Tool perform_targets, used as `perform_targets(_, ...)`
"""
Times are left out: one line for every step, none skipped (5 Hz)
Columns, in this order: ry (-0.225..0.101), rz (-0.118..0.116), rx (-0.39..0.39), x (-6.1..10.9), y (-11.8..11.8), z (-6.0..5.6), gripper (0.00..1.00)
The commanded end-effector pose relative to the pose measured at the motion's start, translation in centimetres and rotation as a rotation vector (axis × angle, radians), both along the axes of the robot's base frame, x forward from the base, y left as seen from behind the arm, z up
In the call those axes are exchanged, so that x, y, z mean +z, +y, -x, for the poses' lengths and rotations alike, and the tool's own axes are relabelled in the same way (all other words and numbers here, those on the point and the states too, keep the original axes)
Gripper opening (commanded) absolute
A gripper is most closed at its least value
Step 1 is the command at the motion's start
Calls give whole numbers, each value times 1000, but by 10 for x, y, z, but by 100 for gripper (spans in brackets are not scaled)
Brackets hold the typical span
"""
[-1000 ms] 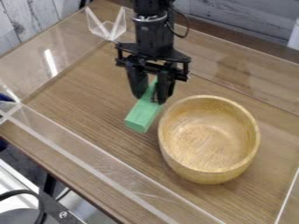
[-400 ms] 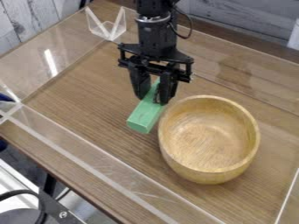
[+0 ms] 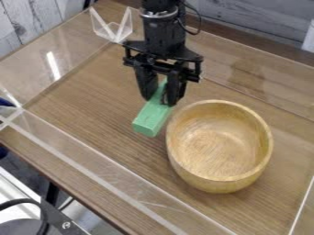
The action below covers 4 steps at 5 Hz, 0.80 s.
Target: Remove the green block from inside the brown bowl and put it on the table
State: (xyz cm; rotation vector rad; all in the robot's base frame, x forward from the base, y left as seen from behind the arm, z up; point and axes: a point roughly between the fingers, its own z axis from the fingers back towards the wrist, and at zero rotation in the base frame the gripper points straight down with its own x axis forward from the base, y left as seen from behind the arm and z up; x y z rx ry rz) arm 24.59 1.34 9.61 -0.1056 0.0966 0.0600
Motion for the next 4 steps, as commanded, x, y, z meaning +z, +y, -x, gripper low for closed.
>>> perform_targets(-81,-3,10,23,5,-6,0)
perform_targets(-92,0,14,29,8,-6,0)
perform_targets(-100,4,18,33,11,-5,0)
perform_targets(-113,5,33,39,18,-2,0)
